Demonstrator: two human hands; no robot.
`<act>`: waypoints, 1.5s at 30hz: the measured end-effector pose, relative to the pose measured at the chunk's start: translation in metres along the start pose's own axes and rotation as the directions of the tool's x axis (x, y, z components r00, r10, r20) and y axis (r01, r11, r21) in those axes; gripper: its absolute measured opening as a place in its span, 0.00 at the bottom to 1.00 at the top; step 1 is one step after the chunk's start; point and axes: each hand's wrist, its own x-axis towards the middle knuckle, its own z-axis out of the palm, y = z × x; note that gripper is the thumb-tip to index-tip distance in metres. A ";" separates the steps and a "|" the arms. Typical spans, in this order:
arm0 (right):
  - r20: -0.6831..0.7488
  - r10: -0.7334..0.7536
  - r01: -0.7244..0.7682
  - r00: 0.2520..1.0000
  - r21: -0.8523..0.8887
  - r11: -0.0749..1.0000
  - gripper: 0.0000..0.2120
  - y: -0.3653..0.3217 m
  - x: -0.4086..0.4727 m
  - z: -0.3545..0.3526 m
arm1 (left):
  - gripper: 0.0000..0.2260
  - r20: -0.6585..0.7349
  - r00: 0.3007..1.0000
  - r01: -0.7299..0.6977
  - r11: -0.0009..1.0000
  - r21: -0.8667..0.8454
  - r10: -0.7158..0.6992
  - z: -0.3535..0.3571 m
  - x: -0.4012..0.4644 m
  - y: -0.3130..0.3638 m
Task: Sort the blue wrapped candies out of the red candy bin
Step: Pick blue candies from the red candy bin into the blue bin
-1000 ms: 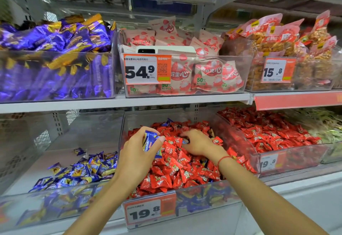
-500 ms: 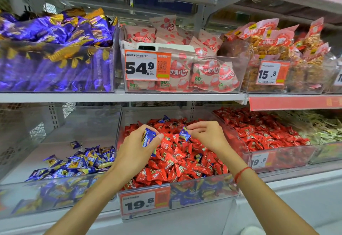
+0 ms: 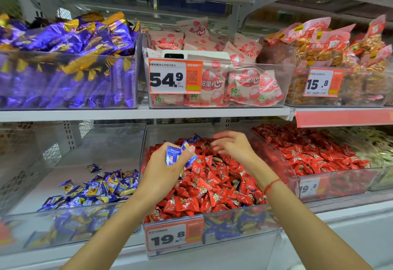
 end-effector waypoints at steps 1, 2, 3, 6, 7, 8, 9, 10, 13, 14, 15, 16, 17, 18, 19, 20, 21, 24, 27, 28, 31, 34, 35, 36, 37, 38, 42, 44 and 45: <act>-0.129 -0.024 -0.003 0.991 -0.198 0.980 0.10 0.009 0.016 -0.002 | 0.16 0.000 1.000 0.000 1.000 0.011 0.000 -0.001 0.001 -0.001; -0.151 -0.065 -0.002 0.986 -0.405 0.914 0.10 0.018 0.028 -0.002 | 0.16 0.002 1.000 -0.002 1.000 0.027 0.002 -0.002 0.001 -0.002; -0.080 -0.057 -0.001 0.995 -0.587 0.810 0.10 0.024 0.036 0.001 | 0.15 0.003 1.000 -0.010 0.999 0.045 0.010 -0.002 0.001 -0.003; 0.128 0.111 0.058 0.986 -0.871 0.488 0.18 0.037 0.041 0.014 | 0.15 -0.009 0.999 -0.038 0.998 0.049 0.039 -0.002 0.001 -0.003; 0.137 0.089 0.091 0.987 -0.913 0.397 0.19 0.039 0.040 0.018 | 0.15 -0.014 0.999 -0.048 0.998 0.045 0.048 -0.002 0.001 -0.002; 0.137 0.028 0.121 0.990 -0.944 0.307 0.18 0.037 0.037 0.022 | 0.14 -0.017 0.998 -0.057 0.997 0.042 0.058 -0.003 0.000 -0.002; 0.145 -0.035 0.150 0.989 -0.963 0.224 0.17 0.036 0.034 0.025 | 0.13 -0.017 0.998 -0.065 0.997 0.036 0.065 -0.003 0.000 -0.001; 0.161 -0.095 0.175 0.982 -0.971 0.160 0.16 0.035 0.031 0.026 | 0.13 -0.012 0.997 -0.070 0.997 0.030 0.070 -0.003 -0.001 0.000; 0.162 -0.196 0.205 0.967 -0.952 0.227 0.13 0.037 0.025 0.019 | 0.11 0.013 0.996 -0.083 0.997 0.002 0.083 -0.003 -0.004 0.000; 0.132 -0.221 0.205 0.966 -0.915 0.347 0.12 0.036 0.020 0.014 | 0.10 0.017 0.997 -0.081 0.997 0.003 0.081 -0.004 -0.005 -0.001; 0.091 -0.235 0.198 0.968 -0.853 0.483 0.11 0.034 0.015 0.008 | 0.10 0.017 0.997 -0.078 0.997 0.008 0.078 -0.005 -0.004 -0.002; 0.037 -0.248 0.187 0.968 -0.763 0.619 0.10 0.028 0.008 0.003 | 0.10 0.015 0.997 -0.073 0.997 0.015 0.073 -0.005 -0.002 -0.003; -0.033 -0.229 0.156 0.973 -0.636 0.756 0.09 0.021 -0.001 0.000 | 0.11 0.012 0.998 -0.066 0.998 0.024 0.066 -0.006 -0.001 -0.005; -0.079 -0.166 0.113 0.983 -0.457 0.882 0.10 0.013 -0.013 -0.002 | 0.12 0.013 0.998 -0.056 0.998 0.026 0.056 -0.006 -0.001 -0.006; -0.066 -0.087 0.069 0.994 -0.238 0.969 0.12 0.005 -0.026 -0.001 | 0.12 0.017 0.999 -0.048 0.999 0.021 0.048 -0.005 -0.001 -0.007; -0.007 -0.018 0.018 1.000 -0.036 0.999 0.14 -0.003 -0.039 0.002 | 0.12 0.023 0.999 -0.044 0.999 0.017 0.044 -0.004 -0.001 -0.007; 0.062 0.027 -0.034 0.998 0.102 0.994 0.16 -0.009 -0.050 0.008 | 0.12 0.028 0.999 -0.040 0.999 0.013 0.040 -0.002 -0.003 -0.005; 0.153 0.001 -0.046 0.988 0.292 0.955 0.14 -0.023 -0.074 0.025 | 0.12 0.017 0.999 -0.033 0.997 -0.073 0.034 0.004 -0.007 0.006; 0.239 -0.075 -0.045 0.968 0.460 0.887 0.12 -0.035 -0.083 0.035 | 0.15 -0.139 0.987 -0.091 0.994 -0.061 0.082 -0.003 -0.008 0.010; 0.305 -0.101 -0.065 0.947 0.489 0.870 0.12 -0.038 -0.084 0.037 | 0.15 -0.222 0.968 -0.118 0.993 0.029 0.122 -0.009 -0.008 0.010; 0.379 -0.131 0.016 0.916 0.292 0.956 0.16 -0.045 -0.085 0.042 | 0.16 -0.417 0.877 -0.121 0.950 0.287 0.237 -0.032 -0.008 0.007; 0.367 -0.088 0.051 0.926 0.110 0.993 0.13 -0.042 -0.078 0.035 | 0.16 -0.511 0.830 -0.005 0.918 0.396 0.225 -0.062 -0.004 -0.006; 0.349 -0.081 0.080 0.934 0.017 0.997 0.12 -0.037 -0.076 0.030 | 0.17 -0.522 0.828 0.068 0.889 0.454 0.203 -0.073 -0.003 -0.013; 0.314 -0.095 0.140 0.945 -0.126 0.982 0.10 -0.031 -0.072 0.023 | 0.18 -0.519 0.835 0.139 0.846 0.516 0.180 -0.084 -0.001 -0.024; 0.274 -0.118 0.192 0.954 -0.261 0.946 0.10 -0.025 -0.068 0.017 | 0.20 -0.501 0.853 0.197 0.796 0.573 0.150 -0.094 0.000 -0.034; 0.233 -0.147 0.228 0.961 -0.373 0.900 0.10 -0.019 -0.064 0.010 | 0.21 -0.471 0.875 0.238 0.751 0.616 0.109 -0.103 0.001 -0.043; 0.069 -0.169 0.174 0.983 -0.640 0.749 0.16 -0.006 -0.051 -0.028 | 0.24 -0.325 0.945 0.260 0.674 0.691 -0.031 -0.117 0.004 -0.063; 0.024 -0.147 0.121 0.989 -0.705 0.699 0.17 -0.001 -0.048 -0.046 | 0.23 -0.284 0.959 0.228 0.657 0.718 -0.022 -0.110 0.004 -0.057; 0.012 -0.135 0.103 0.991 -0.715 0.691 0.15 0.002 -0.046 -0.052 | 0.21 -0.277 0.961 0.198 0.666 0.719 0.014 -0.105 0.004 -0.050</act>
